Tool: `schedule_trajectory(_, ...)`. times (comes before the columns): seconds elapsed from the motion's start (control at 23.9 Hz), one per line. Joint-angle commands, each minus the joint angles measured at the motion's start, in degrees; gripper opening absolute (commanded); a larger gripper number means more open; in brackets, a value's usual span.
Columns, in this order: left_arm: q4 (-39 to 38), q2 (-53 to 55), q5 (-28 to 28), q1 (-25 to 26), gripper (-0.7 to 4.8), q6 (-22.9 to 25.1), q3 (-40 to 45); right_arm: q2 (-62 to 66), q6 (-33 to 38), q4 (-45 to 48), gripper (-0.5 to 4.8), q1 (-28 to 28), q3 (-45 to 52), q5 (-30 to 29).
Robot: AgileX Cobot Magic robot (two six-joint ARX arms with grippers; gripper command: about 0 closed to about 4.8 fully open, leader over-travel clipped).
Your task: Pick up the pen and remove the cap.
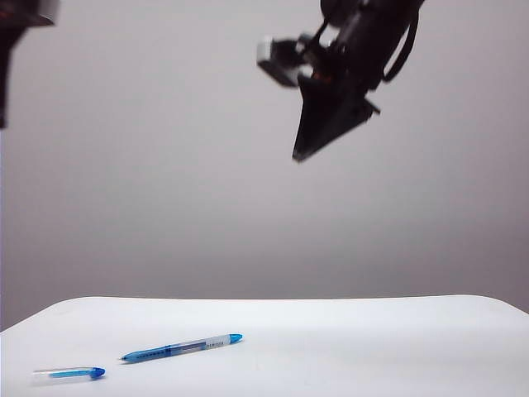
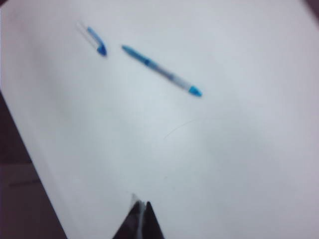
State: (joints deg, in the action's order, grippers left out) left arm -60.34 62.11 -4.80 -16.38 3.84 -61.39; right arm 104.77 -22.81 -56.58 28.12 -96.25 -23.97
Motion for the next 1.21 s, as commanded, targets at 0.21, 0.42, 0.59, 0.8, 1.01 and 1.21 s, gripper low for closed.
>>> schedule_trajectory(0.21,-1.5,-13.5,-2.9,0.0,3.99,-2.5,6.3,-9.1,5.4,0.9,-0.05,0.2,0.3,6.7)
schedule_trajectory(0.42,-2.7,-19.3,-3.4,0.0,3.99,-4.5,6.8,-18.7,8.6,3.8,-0.05,0.2,6.2,9.1)
schedule_trajectory(0.59,-1.7,-25.2,-4.6,0.0,3.98,-5.2,7.2,-37.9,13.9,15.6,-0.05,0.2,20.8,14.7)
schedule_trajectory(0.8,4.2,-36.6,-4.6,0.0,3.75,-7.2,12.2,-61.9,15.4,25.7,-0.05,-0.1,38.8,23.5)
schedule_trajectory(1.01,3.8,-45.7,-4.3,0.0,3.27,-9.4,19.2,-78.3,17.2,30.3,-0.05,-3.6,51.6,26.2)
schedule_trajectory(1.21,9.5,-52.3,-1.4,0.0,2.88,-9.9,20.0,-96.1,19.4,32.0,-0.05,-10.1,62.1,26.8)
